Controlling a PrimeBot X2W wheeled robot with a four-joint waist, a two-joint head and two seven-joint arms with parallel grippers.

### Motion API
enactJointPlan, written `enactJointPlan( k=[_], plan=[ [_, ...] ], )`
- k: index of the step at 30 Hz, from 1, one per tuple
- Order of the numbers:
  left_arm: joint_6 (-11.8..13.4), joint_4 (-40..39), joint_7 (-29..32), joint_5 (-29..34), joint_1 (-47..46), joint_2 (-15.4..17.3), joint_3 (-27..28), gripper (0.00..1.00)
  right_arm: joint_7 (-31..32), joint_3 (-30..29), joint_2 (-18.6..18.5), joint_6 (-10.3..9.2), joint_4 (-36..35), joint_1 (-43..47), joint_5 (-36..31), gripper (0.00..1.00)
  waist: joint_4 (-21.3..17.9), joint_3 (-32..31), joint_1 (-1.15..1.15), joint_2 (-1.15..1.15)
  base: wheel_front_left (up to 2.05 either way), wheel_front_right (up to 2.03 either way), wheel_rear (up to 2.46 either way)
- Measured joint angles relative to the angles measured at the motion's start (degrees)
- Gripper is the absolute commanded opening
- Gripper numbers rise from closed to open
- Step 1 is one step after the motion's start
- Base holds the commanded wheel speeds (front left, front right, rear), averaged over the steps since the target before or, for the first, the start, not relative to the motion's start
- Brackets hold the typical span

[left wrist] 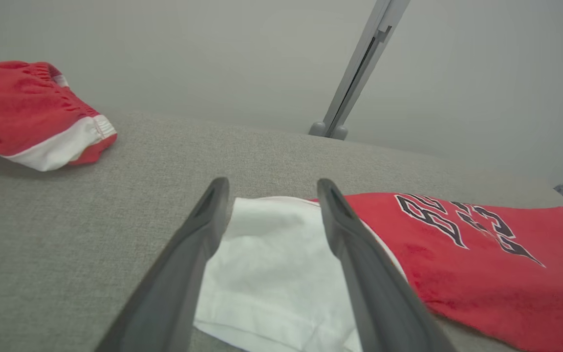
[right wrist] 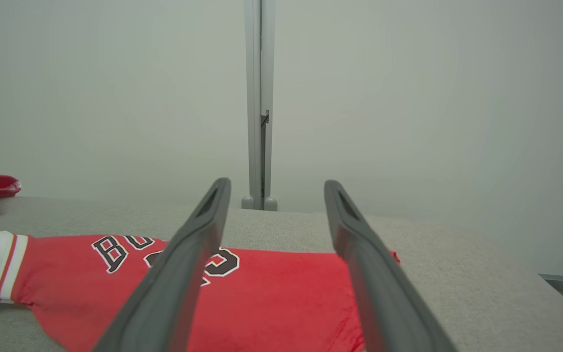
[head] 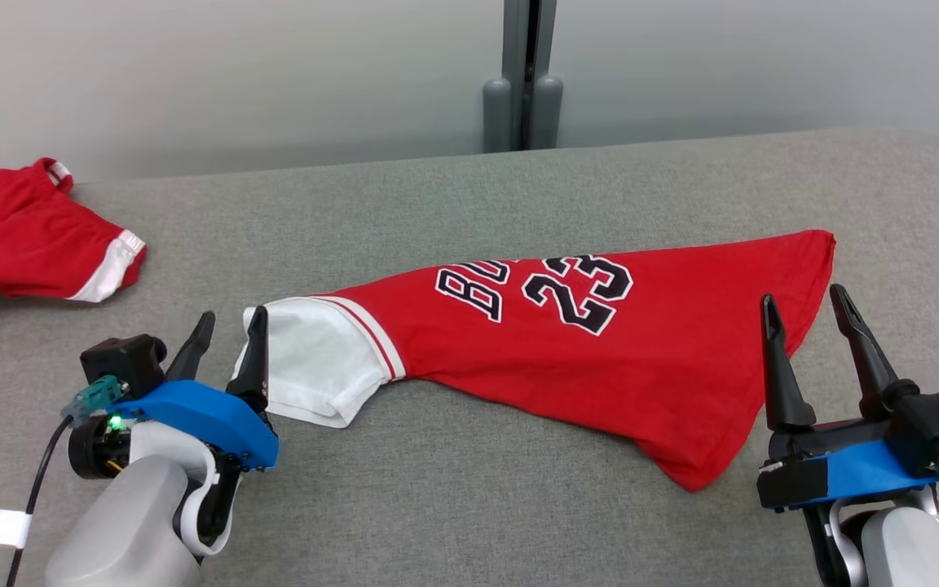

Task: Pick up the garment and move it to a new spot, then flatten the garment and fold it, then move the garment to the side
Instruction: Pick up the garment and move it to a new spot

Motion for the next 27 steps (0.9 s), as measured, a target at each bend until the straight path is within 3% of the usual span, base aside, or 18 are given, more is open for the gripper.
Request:
enactJointPlan(
  k=[4,15,20,27],
  plan=[
    [0.62,-2.54,-0.59,3.56,1.30,-0.05,0.63,1.00,0.00,-0.03,0.00,0.00,0.33,0.56,-0.27,1.00,0.83,-1.67,0.00,0.00,0.00,0.00,0.00],
    [5.10,-16.91,-0.73,15.25,17.98,-4.16,13.33,1.00,0.00,2.23,0.00,0.00,2.25,5.68,0.70,1.00,2.79,-5.68,-0.01,0.00,0.00,0.00,0.00],
    [5.37,-21.53,-0.74,19.78,25.32,-6.78,18.40,1.00,0.00,3.34,0.01,0.00,2.77,8.09,2.08,1.00,2.95,-6.60,-0.01,0.00,0.00,0.00,0.00],
    [4.05,-24.38,-0.74,24.37,30.53,-9.69,21.26,1.00,0.00,4.66,0.00,0.00,3.94,10.25,3.41,1.00,3.03,-7.33,-0.01,0.00,0.00,0.00,0.00]
  ],
)
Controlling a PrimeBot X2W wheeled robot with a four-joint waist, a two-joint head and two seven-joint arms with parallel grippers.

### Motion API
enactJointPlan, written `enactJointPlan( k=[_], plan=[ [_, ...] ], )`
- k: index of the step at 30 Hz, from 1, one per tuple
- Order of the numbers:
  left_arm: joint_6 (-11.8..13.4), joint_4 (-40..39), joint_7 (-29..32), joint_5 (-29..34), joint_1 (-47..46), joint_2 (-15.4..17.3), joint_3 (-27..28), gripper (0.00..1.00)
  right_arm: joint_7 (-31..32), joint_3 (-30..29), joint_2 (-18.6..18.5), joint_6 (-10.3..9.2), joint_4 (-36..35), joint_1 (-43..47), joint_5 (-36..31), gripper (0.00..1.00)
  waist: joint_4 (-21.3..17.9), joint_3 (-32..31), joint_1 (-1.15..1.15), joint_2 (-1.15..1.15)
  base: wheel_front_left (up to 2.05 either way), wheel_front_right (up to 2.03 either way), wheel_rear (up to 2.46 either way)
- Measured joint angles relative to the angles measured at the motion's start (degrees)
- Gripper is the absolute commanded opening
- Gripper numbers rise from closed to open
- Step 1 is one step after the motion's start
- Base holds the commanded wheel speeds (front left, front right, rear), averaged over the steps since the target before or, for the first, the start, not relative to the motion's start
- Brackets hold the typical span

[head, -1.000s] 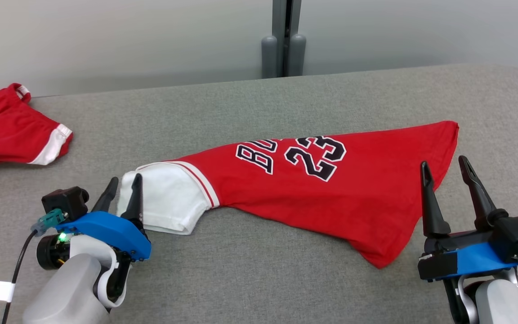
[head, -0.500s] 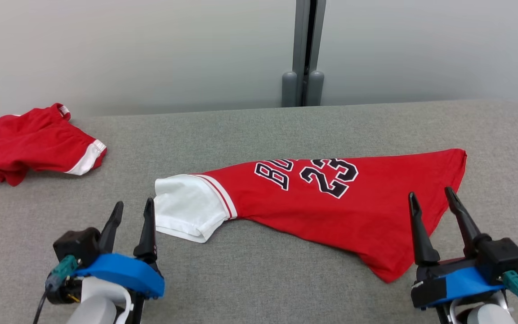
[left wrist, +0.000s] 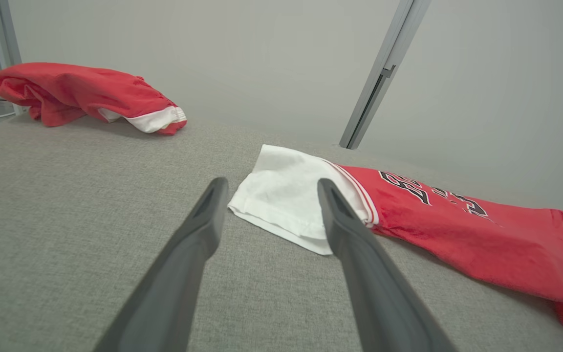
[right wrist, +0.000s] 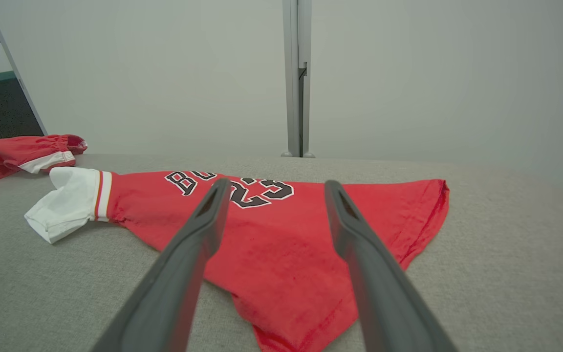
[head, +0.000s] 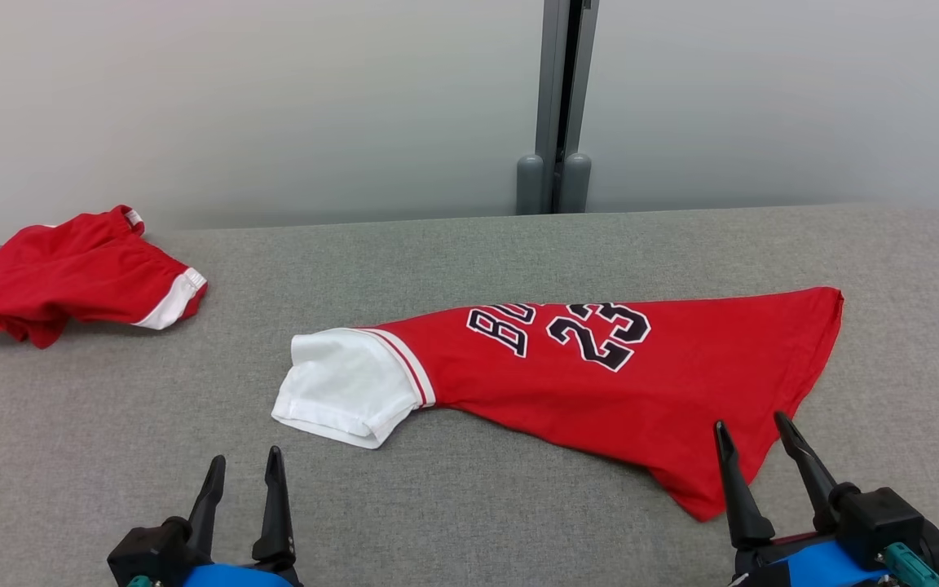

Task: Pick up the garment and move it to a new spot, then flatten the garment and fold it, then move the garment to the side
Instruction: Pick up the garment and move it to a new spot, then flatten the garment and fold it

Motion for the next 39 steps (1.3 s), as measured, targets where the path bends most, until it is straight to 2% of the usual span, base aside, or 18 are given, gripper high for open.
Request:
enactJointPlan(
  k=[22,29,39],
  plan=[
    [-3.04,2.25,0.00,5.24,0.99,-3.13,4.26,1.00,0.00,-0.30,0.01,0.00,3.26,-0.36,-0.56,1.00,0.28,0.28,0.00,0.00,0.00,0.00,0.00],
    [-3.80,2.53,0.00,6.23,0.80,-3.63,4.92,1.00,1.44,-1.99,-0.01,0.00,15.36,-1.11,-1.37,1.00,0.77,1.45,0.00,0.00,0.00,0.00,0.00],
    [-4.54,2.77,0.00,7.33,-0.26,-4.67,6.09,1.00,4.56,-0.54,0.00,0.00,26.25,-8.15,-1.64,1.00,1.63,3.66,0.00,0.00,0.00,0.00,0.00]
  ],
)
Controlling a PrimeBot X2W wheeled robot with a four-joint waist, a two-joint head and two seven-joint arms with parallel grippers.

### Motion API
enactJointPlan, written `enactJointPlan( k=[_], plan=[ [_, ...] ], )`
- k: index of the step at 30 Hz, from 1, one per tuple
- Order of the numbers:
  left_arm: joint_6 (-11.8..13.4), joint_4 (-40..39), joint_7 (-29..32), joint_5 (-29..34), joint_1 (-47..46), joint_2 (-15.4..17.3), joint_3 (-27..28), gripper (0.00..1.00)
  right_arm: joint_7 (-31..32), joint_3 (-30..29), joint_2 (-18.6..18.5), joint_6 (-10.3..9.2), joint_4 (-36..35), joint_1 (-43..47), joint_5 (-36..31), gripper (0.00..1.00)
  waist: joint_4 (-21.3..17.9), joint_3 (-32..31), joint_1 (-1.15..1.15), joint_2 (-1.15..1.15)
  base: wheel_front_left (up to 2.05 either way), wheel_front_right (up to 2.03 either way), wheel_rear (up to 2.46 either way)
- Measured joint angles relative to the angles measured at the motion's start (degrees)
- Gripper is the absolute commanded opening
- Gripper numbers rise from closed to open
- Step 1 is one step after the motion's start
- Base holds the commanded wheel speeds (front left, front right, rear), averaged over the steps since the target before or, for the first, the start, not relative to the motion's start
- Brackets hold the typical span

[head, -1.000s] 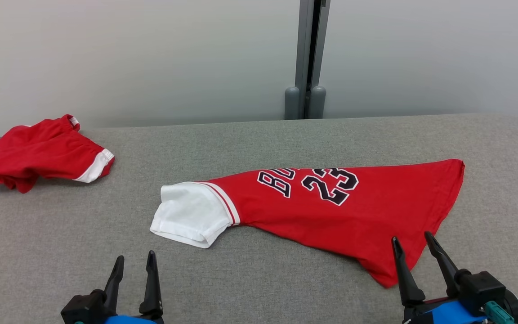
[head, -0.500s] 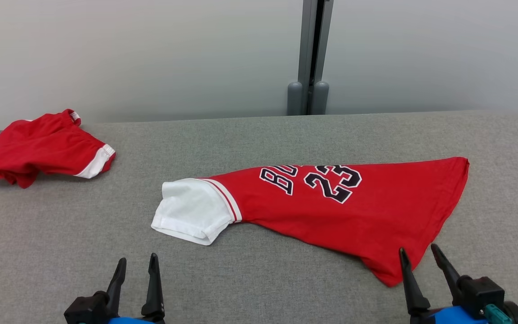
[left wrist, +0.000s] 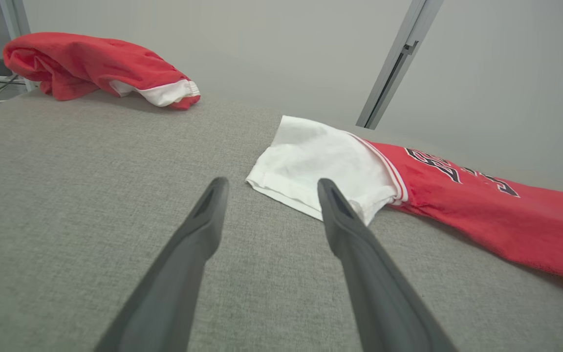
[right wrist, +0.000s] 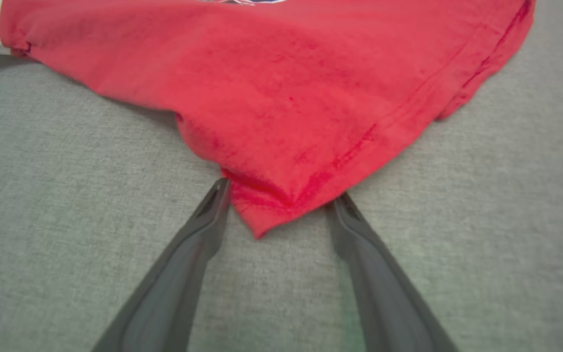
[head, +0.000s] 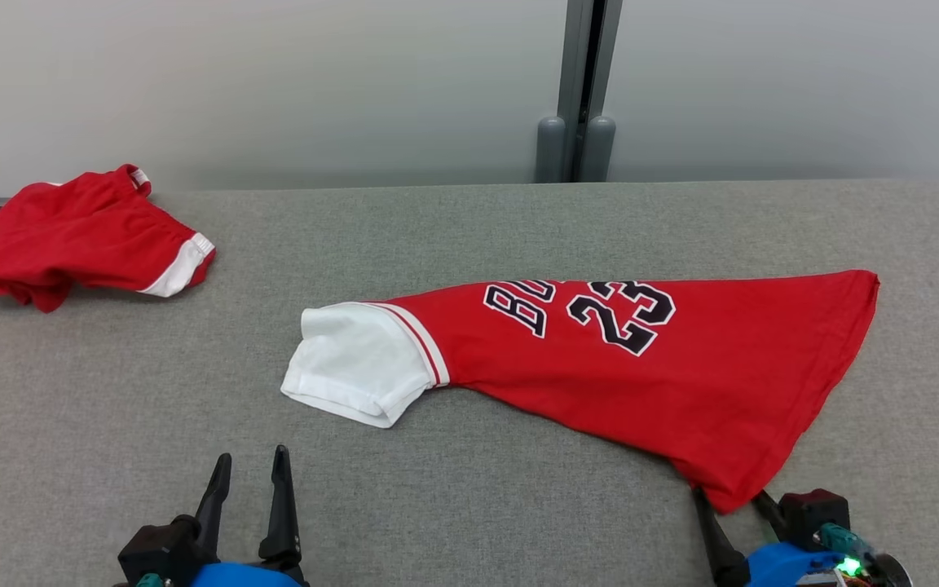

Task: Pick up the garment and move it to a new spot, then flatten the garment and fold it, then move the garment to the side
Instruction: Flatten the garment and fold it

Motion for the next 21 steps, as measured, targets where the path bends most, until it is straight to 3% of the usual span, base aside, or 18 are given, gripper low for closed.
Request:
enactJointPlan(
  k=[3,4,5,6,7,14,21],
  plan=[
    [-0.43,0.24,0.00,0.47,-0.26,-0.18,0.03,1.00,0.31,0.66,-0.01,0.00,2.00,-2.13,0.47,1.00,0.57,0.63,0.00,0.00,0.00,0.00,0.00],
    [-0.46,0.33,0.00,0.53,-0.34,-0.25,0.10,1.00,0.05,0.88,-0.02,0.00,2.34,-2.63,1.22,0.77,0.71,0.83,0.00,0.00,0.00,0.00,0.00],
    [-0.47,0.38,0.00,0.62,-0.41,-0.31,0.21,1.00,-0.08,1.23,-0.03,-0.01,2.69,-3.08,1.79,0.45,0.77,1.05,0.00,0.00,0.00,0.00,0.00],
    [-0.47,0.45,0.00,0.77,-0.42,-0.35,0.33,1.00,-0.37,1.60,-0.03,-0.01,2.80,-3.41,2.12,0.30,0.76,1.25,0.01,0.00,0.00,0.00,0.00],
    [-0.48,0.53,0.00,0.87,-0.42,-0.40,0.51,1.00,-0.64,1.94,-0.03,-0.01,2.92,-3.69,2.33,0.00,0.64,1.39,0.01,0.00,0.00,0.00,0.00],
    [-0.98,0.67,0.01,1.42,-0.41,-0.94,1.57,1.00,1.07,4.66,0.00,0.00,-1.56,-2.32,3.35,0.00,-2.00,1.91,0.01,0.00,0.00,0.00,0.00],
    [-1.49,0.66,0.00,2.44,-0.40,-1.54,1.91,1.00,12.73,3.43,0.00,0.00,-19.15,6.65,-0.14,0.00,-6.29,1.64,0.01,0.00,0.00,0.00,0.00]
  ],
)
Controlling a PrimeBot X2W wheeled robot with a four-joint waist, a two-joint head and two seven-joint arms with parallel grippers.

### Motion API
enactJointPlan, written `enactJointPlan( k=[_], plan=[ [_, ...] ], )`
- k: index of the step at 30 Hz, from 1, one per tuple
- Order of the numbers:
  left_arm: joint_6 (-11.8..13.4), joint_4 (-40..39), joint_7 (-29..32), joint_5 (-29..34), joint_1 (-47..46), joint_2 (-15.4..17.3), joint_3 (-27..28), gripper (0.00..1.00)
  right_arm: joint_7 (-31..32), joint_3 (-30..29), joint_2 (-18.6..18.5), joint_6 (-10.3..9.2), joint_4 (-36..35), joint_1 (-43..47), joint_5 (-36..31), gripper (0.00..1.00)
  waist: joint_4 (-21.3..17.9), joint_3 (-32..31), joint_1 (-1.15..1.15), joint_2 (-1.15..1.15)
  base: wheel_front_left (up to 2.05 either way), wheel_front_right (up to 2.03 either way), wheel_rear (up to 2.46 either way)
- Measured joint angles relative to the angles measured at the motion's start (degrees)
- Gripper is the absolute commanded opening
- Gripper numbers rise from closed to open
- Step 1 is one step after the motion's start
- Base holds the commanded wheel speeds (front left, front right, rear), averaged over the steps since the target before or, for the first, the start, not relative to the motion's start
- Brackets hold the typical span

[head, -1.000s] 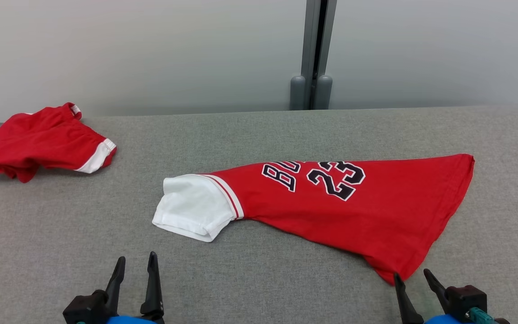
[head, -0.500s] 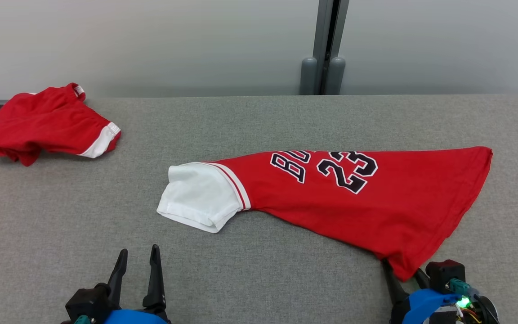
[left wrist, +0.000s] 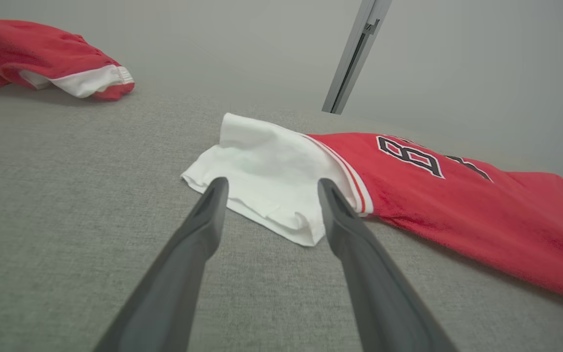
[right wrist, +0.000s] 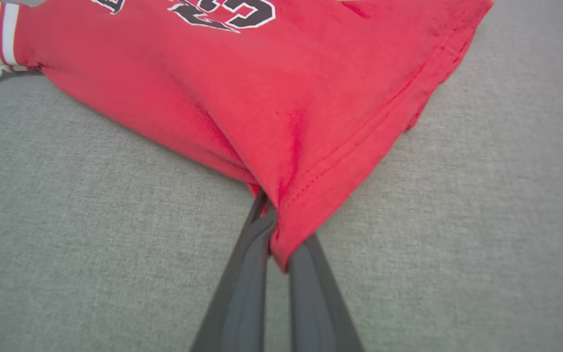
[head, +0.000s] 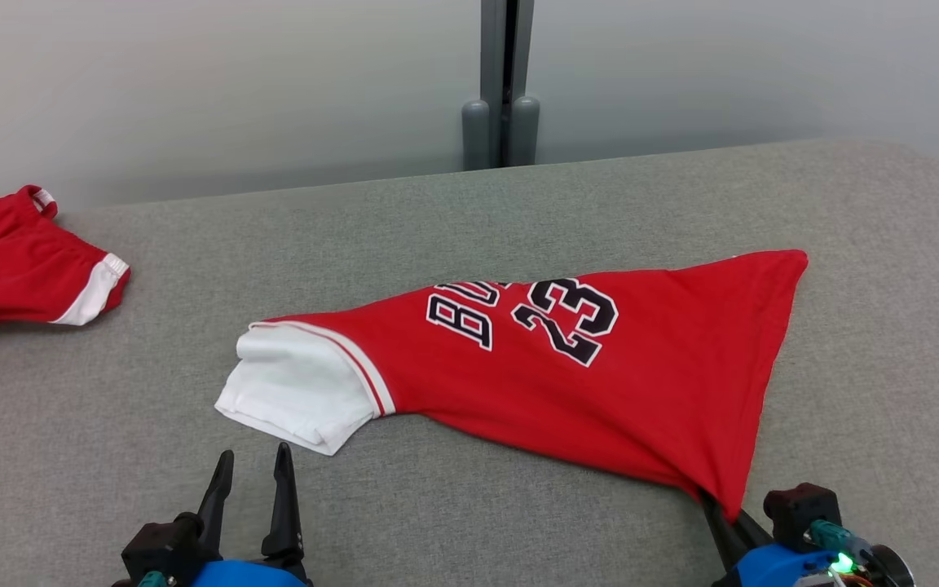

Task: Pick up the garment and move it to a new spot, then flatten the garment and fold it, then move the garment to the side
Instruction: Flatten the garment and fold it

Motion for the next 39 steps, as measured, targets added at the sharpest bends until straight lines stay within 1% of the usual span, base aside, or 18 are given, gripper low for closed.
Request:
enactJointPlan(
  k=[2,4,5,6,7,12,17,20,22,25,30,34,37,38,39],
  plan=[
    [-0.08,0.00,0.00,0.24,-0.01,-0.10,0.03,1.00,2.90,-0.99,0.00,0.00,-4.24,2.57,0.16,0.00,-0.64,-0.07,0.00,0.00,0.00,0.00,0.00],
    [-0.29,0.03,0.00,0.44,-0.02,-0.18,0.05,1.00,4.92,-1.99,0.00,0.00,-7.06,4.69,-0.41,0.00,-0.92,-0.04,0.00,0.00,0.00,0.00,0.00],
    [-0.34,0.09,0.00,0.48,-0.03,-0.22,0.05,1.00,5.28,-2.44,0.00,0.00,-8.16,5.43,-0.42,0.08,-0.99,0.03,0.00,0.00,0.00,0.00,0.00],
    [-0.38,0.18,0.01,0.52,-0.04,-0.25,0.09,1.00,5.58,-2.78,0.00,0.00,-8.95,5.95,0.34,0.45,-1.02,0.04,0.00,0.00,0.00,0.00,0.00],
    [-0.49,0.24,0.00,0.64,-0.05,-0.27,0.09,1.00,5.77,-3.21,0.02,0.00,-9.38,6.30,0.75,1.00,-1.04,0.02,0.00,0.00,0.00,0.00,0.00],
    [-0.60,0.58,0.00,1.00,-0.06,-0.36,0.36,1.00,6.21,-5.93,0.00,0.00,-11.12,7.48,0.53,1.00,-0.88,-0.31,0.00,0.00,0.00,0.00,0.00],
    [-0.86,0.68,0.00,1.46,-0.06,-0.43,0.84,1.00,6.25,-9.42,0.00,0.00,-14.41,7.34,1.22,1.00,-0.40,-0.61,-0.01,0.00,0.00,0.00,0.00],
    [-1.01,0.59,0.00,1.59,-0.07,-0.48,0.96,1.00,6.70,-11.58,-0.01,0.00,-15.80,5.62,-0.26,1.00,-0.01,-0.42,-0.01,0.00,0.00,0.00,0.00],
    [-1.02,0.44,0.00,1.80,-0.22,-0.52,0.92,1.00,6.87,-12.76,-0.02,0.00,-15.69,2.92,-1.30,1.00,0.33,-0.03,-0.01,0.00,0.00,0.00,0.00],
    [-1.09,0.20,0.00,2.05,-0.99,-0.55,0.70,1.00,8.15,-13.58,-0.38,0.00,-11.71,-2.02,-1.90,1.00,1.07,0.74,-0.01,0.00,0.00,0.00,0.00],
    [-1.11,-0.05,0.00,2.44,-2.24,-0.60,0.46,1.00,9.81,-14.59,-2.31,0.00,-0.46,-8.84,-2.76,1.00,3.19,2.17,-0.01,0.00,0.00,0.00,0.00],
    [-1.11,0.02,0.00,2.46,-2.61,-0.63,0.68,1.00,11.18,-15.46,-3.23,0.00,7.25,-12.33,-3.16,1.00,5.14,3.16,0.00,0.00,0.00,0.00,0.00],
    [-1.11,0.12,0.00,2.45,-2.72,-0.63,0.92,1.00,13.38,-15.89,-3.26,0.00,11.67,-14.07,-1.85,1.00,6.33,3.67,-0.01,0.00,0.00,0.00,0.00],
    [-1.11,0.13,0.00,2.44,-2.73,-0.63,1.00,1.00,13.81,-15.88,-3.43,0.00,12.43,-14.78,-1.23,0.57,6.62,3.80,-0.01,0.00,0.00,0.00,0.00],
    [-1.11,0.11,0.00,2.44,-2.74,-0.66,1.07,1.00,14.15,-16.01,-3.54,-0.01,13.26,-15.49,-0.35,0.39,6.87,3.94,-0.01,0.00,0.00,0.00,0.00]
  ],
)
